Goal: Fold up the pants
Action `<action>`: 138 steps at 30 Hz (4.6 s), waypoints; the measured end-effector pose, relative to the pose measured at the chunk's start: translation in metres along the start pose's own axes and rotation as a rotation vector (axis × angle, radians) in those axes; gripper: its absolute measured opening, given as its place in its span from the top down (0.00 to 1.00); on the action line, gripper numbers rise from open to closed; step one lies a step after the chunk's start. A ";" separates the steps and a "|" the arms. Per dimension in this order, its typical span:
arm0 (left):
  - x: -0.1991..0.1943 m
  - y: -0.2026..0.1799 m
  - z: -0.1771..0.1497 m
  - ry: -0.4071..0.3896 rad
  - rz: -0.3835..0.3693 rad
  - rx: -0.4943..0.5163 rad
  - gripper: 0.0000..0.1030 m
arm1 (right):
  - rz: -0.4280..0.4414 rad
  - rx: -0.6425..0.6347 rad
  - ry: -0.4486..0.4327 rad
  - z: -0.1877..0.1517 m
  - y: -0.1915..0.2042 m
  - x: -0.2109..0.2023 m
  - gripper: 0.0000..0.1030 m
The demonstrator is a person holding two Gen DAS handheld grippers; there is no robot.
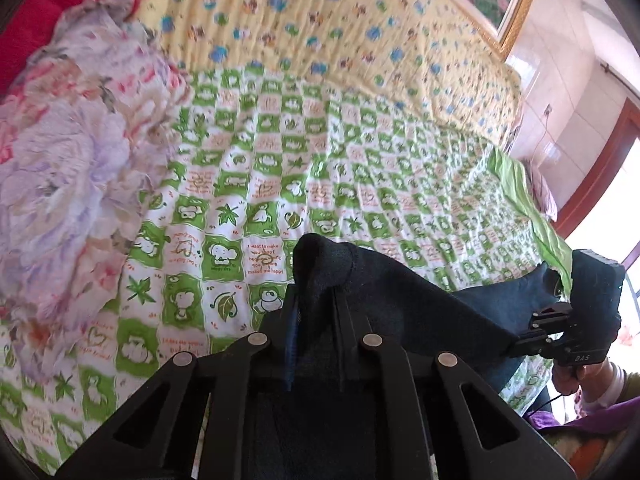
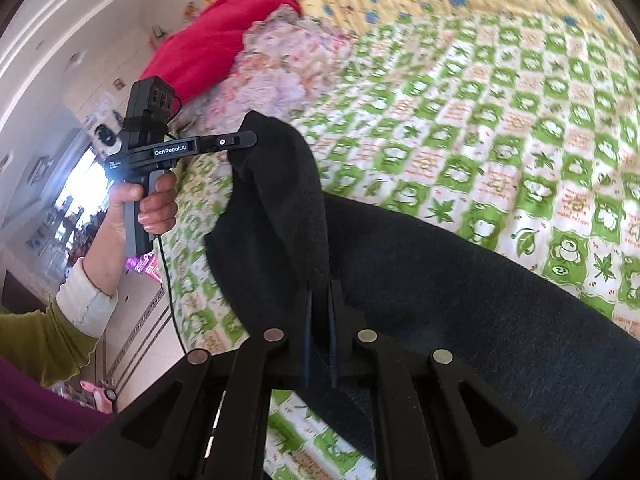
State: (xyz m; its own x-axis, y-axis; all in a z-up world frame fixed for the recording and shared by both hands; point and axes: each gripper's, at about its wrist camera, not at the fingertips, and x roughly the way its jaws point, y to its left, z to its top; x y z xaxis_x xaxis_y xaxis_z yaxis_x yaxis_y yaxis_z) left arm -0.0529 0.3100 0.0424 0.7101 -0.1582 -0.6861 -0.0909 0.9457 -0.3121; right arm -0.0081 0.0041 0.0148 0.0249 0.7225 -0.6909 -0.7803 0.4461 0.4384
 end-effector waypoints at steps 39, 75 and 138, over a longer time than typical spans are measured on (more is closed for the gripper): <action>-0.066 0.027 -0.162 -0.188 0.075 -0.455 0.69 | -0.025 -0.174 0.114 -0.060 0.037 0.021 0.50; -0.035 0.019 -0.159 -0.092 0.160 -0.615 0.53 | -0.047 0.173 -0.023 0.043 -0.075 0.004 0.46; -0.008 -0.104 -0.098 -0.136 0.105 -0.234 0.43 | -0.306 0.282 -0.261 -0.086 -0.067 -0.118 0.61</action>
State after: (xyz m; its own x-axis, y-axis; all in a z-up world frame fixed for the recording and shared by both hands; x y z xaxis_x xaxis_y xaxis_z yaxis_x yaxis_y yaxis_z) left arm -0.1173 0.1850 0.0160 0.7738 -0.0082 -0.6334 -0.3165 0.8612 -0.3978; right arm -0.0130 -0.1566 0.0177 0.4107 0.6278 -0.6612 -0.5137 0.7585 0.4011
